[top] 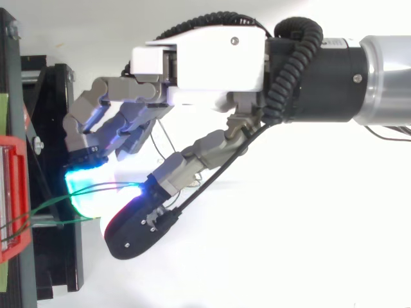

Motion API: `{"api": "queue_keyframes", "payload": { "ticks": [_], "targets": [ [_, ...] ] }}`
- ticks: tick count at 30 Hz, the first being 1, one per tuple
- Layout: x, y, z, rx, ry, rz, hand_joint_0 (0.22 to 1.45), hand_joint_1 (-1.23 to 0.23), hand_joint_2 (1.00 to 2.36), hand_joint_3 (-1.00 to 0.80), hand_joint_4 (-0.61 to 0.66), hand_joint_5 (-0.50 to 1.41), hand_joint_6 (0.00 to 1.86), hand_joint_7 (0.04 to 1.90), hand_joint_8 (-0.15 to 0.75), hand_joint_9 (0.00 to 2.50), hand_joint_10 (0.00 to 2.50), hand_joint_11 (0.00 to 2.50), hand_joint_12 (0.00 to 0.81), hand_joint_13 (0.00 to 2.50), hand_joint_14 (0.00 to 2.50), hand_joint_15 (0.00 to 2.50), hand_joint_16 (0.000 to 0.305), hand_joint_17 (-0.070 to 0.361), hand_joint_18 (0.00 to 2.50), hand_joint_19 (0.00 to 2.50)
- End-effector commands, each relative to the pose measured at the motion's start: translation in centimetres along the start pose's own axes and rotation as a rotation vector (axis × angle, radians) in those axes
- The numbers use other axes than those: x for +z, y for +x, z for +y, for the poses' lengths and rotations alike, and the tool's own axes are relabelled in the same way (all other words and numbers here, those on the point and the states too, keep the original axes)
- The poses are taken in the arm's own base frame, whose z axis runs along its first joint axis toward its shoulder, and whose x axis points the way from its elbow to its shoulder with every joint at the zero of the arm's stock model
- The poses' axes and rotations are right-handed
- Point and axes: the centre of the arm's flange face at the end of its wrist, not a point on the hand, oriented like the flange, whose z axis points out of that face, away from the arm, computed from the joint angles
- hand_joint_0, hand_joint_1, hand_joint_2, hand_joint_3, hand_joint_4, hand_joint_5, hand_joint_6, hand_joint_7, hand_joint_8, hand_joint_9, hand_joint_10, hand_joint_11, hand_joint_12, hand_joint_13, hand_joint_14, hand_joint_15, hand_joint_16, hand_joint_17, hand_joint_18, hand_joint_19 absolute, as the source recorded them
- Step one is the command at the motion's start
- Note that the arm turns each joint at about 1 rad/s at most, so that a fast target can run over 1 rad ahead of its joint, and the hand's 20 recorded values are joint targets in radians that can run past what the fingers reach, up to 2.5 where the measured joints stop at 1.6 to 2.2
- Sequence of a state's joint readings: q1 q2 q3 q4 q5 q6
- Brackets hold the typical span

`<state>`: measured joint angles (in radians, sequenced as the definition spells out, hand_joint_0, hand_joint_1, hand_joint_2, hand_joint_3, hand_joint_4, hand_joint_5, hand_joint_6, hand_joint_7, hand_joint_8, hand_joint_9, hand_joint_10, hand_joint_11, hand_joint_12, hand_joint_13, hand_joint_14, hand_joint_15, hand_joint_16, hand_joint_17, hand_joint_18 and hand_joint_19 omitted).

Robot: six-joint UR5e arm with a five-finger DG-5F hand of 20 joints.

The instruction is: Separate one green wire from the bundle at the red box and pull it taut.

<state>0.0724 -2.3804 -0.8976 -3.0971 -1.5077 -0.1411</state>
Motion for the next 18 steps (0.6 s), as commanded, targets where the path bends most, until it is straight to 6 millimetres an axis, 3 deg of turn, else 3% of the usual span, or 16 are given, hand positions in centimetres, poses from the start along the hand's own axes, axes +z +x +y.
{"api": "queue_keyframes", "payload": {
  "ticks": [1,10,18],
  "targets": [
    [-0.17,-0.04,0.05,0.000,0.008,0.001,0.56,-0.79,1.00,-0.50,0.23,-0.20,0.90,0.94,0.308,0.74,0.01,0.40,0.303,0.67,0.00,0.15,0.047,0.106,0.81,0.29],
    [-0.18,-0.10,0.03,-0.004,0.010,-0.005,0.53,-0.54,1.00,-0.50,0.23,-0.20,0.88,0.93,0.321,0.75,0.01,0.40,0.320,0.69,0.01,0.17,0.049,0.111,0.82,0.32],
    [-0.18,-0.10,0.03,-0.001,0.010,-0.005,0.59,-0.67,1.01,-0.29,0.20,-0.20,0.89,0.98,0.313,0.73,0.01,0.40,0.309,0.68,0.01,0.17,0.047,0.106,0.79,0.33]
  ]
}}
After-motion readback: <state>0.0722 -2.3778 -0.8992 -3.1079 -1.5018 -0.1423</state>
